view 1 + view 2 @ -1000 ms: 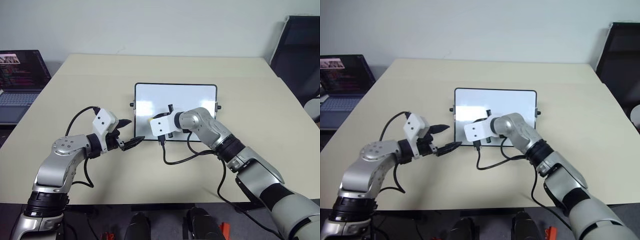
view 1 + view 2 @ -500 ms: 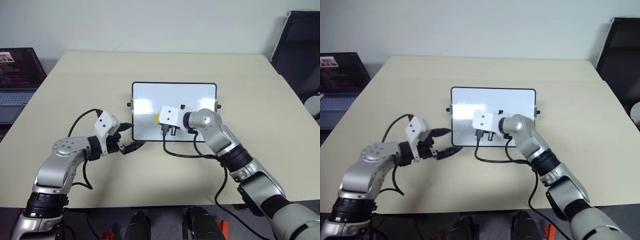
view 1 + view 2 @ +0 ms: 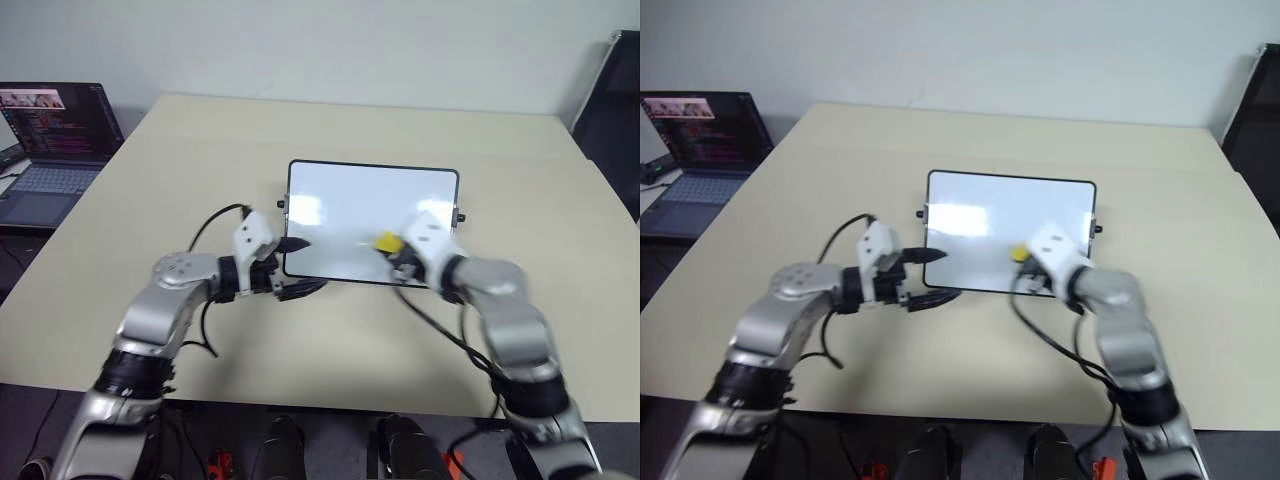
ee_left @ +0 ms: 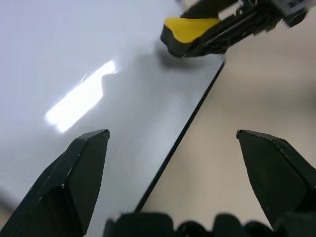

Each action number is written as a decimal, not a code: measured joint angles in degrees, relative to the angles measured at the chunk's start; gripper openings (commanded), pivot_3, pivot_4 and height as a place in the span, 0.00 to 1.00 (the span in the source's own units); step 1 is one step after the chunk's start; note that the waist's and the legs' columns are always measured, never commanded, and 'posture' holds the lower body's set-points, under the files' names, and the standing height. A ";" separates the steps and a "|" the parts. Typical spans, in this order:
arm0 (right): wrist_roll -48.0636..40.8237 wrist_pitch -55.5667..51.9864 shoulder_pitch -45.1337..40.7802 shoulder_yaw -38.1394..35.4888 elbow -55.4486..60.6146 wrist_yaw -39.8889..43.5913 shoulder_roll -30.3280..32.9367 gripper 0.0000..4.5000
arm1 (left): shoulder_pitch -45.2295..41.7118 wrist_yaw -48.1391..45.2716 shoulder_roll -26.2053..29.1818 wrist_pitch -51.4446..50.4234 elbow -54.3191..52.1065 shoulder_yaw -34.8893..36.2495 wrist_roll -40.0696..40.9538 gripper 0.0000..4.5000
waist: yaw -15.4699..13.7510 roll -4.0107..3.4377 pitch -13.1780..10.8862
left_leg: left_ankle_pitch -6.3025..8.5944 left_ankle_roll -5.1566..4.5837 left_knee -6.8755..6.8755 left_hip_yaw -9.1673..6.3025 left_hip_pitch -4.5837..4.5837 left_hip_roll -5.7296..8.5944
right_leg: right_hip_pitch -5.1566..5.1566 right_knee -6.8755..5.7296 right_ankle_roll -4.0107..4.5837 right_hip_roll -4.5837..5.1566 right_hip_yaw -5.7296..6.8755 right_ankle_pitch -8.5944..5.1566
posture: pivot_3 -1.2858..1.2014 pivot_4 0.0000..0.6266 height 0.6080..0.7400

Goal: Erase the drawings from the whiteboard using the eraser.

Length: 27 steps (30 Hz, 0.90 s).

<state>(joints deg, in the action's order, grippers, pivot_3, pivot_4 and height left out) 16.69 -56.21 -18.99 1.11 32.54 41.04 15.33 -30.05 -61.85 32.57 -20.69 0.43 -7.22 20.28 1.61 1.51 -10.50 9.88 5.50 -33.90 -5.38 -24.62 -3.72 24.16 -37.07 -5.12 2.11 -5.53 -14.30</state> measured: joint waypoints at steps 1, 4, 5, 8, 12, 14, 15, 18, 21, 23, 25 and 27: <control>-0.02 -1.95 1.53 -1.82 2.86 -1.14 -0.04 0.24 | -1.42 -1.02 -0.92 0.73 1.06 -0.68 -0.05 1.00 | 0.49 -0.03 -0.02 | 0.00 0.00 -0.01 0.06 0.03 -0.01 | 0.01 -0.01 0.06 0.00 -0.05 -0.02 | 0.52 0.24 1.00; -0.89 -6.74 7.41 -8.77 11.39 -4.58 -2.73 0.24 | -6.62 -5.34 -3.90 4.37 5.69 -3.64 -0.93 1.00 | 1.12 -0.04 -0.01 | 0.00 -0.01 -0.02 -0.04 0.10 -0.01 | -0.06 -0.06 0.13 -0.04 -0.03 -0.05 | 0.52 0.24 1.00; -1.48 -7.71 9.19 -9.98 12.79 -5.10 -3.41 0.24 | -7.72 -6.49 -4.59 5.27 6.77 -4.37 -1.26 1.00 | 1.26 -0.04 -0.01 | 0.00 -0.01 -0.02 -0.03 0.10 0.00 | -0.07 -0.06 0.13 -0.04 -0.05 -0.05 | 0.52 0.24 1.00; -3.87 -10.14 14.05 -13.89 15.64 -7.43 -6.39 0.24 | -12.06 -10.54 -8.48 8.35 11.38 -7.33 -2.29 1.00 | 1.44 -0.04 -0.01 | 0.00 0.00 -0.09 0.03 0.07 0.02 | -0.10 -0.02 0.12 -0.02 -0.12 -0.04 | 0.52 0.24 1.00; -6.18 -11.15 16.07 -15.83 14.66 -10.39 -7.15 0.24 | -15.75 -14.29 -12.31 11.76 15.82 -10.64 -3.96 1.00 | 1.67 -0.04 -0.01 | -0.01 -0.01 -0.10 0.02 0.09 0.02 | -0.09 -0.06 0.13 -0.02 -0.13 -0.04 | 0.52 0.24 1.00; -7.03 -10.66 16.15 -16.12 12.42 -12.20 -7.70 0.24 | -17.20 -15.19 -14.10 13.91 17.82 -11.68 -5.21 1.00 | 1.69 -0.04 -0.01 | -0.01 -0.01 -0.10 0.03 0.09 0.02 | -0.09 -0.05 0.13 -0.02 -0.14 -0.04 | 0.52 0.24 1.00; -7.41 -9.90 15.92 -16.48 10.79 -13.68 -8.35 0.24 | -17.95 -15.41 -14.92 15.29 18.64 -12.28 -5.96 1.00 | 1.69 -0.04 -0.01 | -0.01 -0.01 -0.10 0.02 0.08 0.02 | -0.09 -0.04 0.13 -0.02 -0.15 -0.04 | 0.52 0.24 1.00; -8.75 -7.78 14.25 -18.20 5.66 -17.41 -9.07 0.24 | -18.79 -15.98 -16.24 17.66 19.50 -12.91 -7.28 1.00 | 1.70 -0.05 -0.01 | -0.01 -0.02 -0.09 0.03 0.08 0.02 | -0.09 -0.04 0.12 -0.02 -0.15 -0.03 | 0.52 0.24 1.00; -9.69 -5.42 13.03 -19.37 1.58 -19.64 -8.68 0.24 | -19.02 -16.01 -16.34 19.23 19.74 -13.14 -8.53 1.00 | 1.67 -0.05 -0.01 | -0.01 -0.02 -0.06 0.01 0.08 0.02 | -0.09 -0.05 0.06 -0.02 -0.13 0.00 | 0.52 0.24 1.00; -10.75 -3.60 12.23 -20.14 -1.12 -21.05 -7.88 0.32 | -19.02 -15.72 -16.45 19.71 19.91 -13.14 -9.03 1.00 | 1.65 -0.06 -0.01 | -0.01 -0.02 -0.07 0.02 0.07 0.03 | -0.10 -0.04 0.01 -0.02 -0.14 0.03 | 0.52 0.24 1.00; -11.44 -2.14 11.05 -20.80 -3.03 -22.51 -7.36 0.45 | -19.02 -15.16 -16.52 19.82 20.04 -13.13 -9.21 1.00 | 1.66 -0.07 -0.01 | -0.01 -0.02 -0.07 0.01 0.07 0.03 | -0.09 -0.05 -0.01 -0.02 -0.14 0.03 | 0.52 0.24 1.00; -12.70 -0.68 9.62 -22.10 -5.28 -23.74 -7.12 0.62 | -19.01 -14.89 -16.51 19.83 20.04 -13.13 -9.32 1.00 | 1.67 -0.08 -0.01 | -0.01 -0.02 -0.07 0.00 0.08 0.03 | -0.10 -0.07 -0.01 -0.03 -0.13 0.04 | 0.52 0.24 1.00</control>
<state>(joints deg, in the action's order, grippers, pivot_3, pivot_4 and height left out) 3.99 -56.89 -9.37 -20.99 27.26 17.30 8.22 -49.05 -76.75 16.06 -0.86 20.47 -20.34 10.97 3.28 1.43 -10.51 9.87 5.47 -33.98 -5.37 -24.54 -3.69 24.06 -37.14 -5.13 2.08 -5.66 -14.26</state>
